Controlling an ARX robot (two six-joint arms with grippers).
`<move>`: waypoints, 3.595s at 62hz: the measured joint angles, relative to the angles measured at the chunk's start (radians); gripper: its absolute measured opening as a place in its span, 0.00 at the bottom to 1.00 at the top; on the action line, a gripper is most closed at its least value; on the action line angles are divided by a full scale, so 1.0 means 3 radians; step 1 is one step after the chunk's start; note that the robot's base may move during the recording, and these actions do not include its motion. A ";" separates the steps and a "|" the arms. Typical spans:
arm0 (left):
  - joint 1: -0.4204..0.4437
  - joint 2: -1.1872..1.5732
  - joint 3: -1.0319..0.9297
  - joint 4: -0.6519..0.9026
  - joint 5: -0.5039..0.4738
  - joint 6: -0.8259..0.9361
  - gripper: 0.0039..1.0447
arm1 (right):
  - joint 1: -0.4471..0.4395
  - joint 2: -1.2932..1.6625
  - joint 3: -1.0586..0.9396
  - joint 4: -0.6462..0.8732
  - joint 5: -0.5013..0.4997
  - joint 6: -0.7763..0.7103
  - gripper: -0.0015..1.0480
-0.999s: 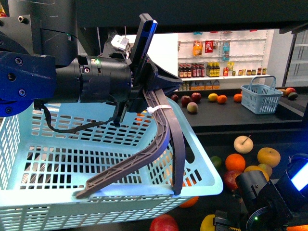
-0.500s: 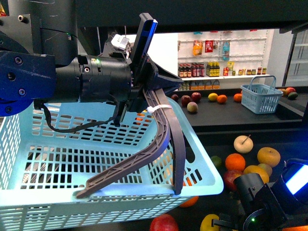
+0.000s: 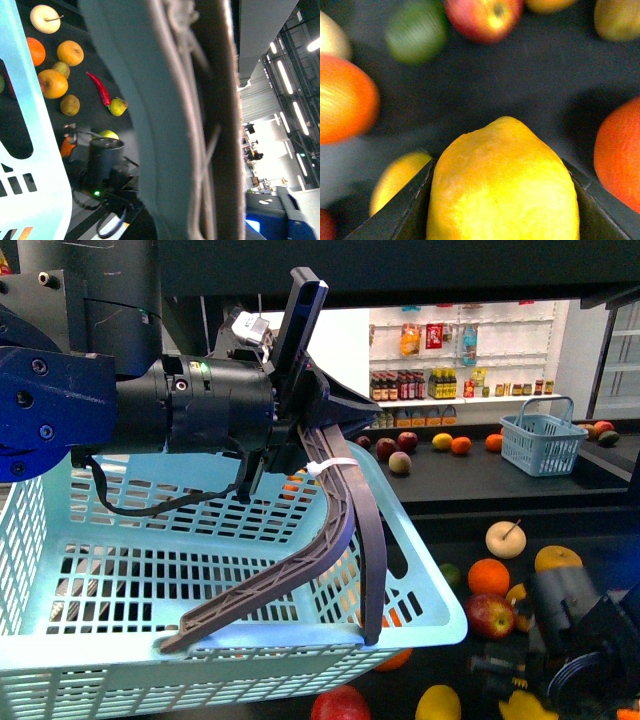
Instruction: Pick lemon from shelf
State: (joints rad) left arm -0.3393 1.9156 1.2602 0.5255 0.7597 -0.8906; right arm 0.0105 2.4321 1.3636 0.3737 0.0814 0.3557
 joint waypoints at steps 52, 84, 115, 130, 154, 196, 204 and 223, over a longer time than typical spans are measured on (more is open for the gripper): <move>0.0000 0.0000 0.0000 0.0000 -0.0001 0.0000 0.06 | 0.0631 -0.1783 -0.1128 0.0811 -0.1298 0.0791 0.61; 0.0000 0.0000 0.0000 0.0000 0.0001 -0.0004 0.06 | 0.0685 -0.1521 -0.1142 0.1068 -0.1376 0.0872 0.94; 0.0000 0.0005 -0.0001 0.0000 0.0001 -0.0015 0.06 | -0.0079 -0.0546 -0.0549 0.0409 -0.0006 -0.0022 0.93; 0.0000 0.0005 0.0000 0.0000 -0.0004 -0.0015 0.06 | -0.0051 0.0107 -0.0338 -0.0350 0.0209 -0.0413 0.93; 0.0000 0.0005 -0.0001 0.0000 -0.0001 -0.0014 0.06 | 0.0127 0.0304 -0.0094 -0.0305 -0.0023 -0.0033 0.93; 0.0000 0.0005 -0.0001 0.0000 0.0000 -0.0015 0.06 | 0.0268 0.0819 0.0722 -0.0539 -0.0313 0.0605 0.93; 0.0000 0.0005 -0.0001 0.0000 -0.0001 -0.0015 0.06 | 0.0322 0.0924 0.0904 -0.0608 -0.0318 0.0645 0.93; 0.0000 0.0005 -0.0001 0.0000 0.0000 -0.0015 0.06 | 0.0412 0.1133 0.1260 -0.0732 -0.0346 0.0654 0.93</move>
State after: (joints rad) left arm -0.3393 1.9171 1.2598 0.5255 0.7597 -0.8951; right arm 0.1341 2.7720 1.7416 0.1539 -0.0223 0.5518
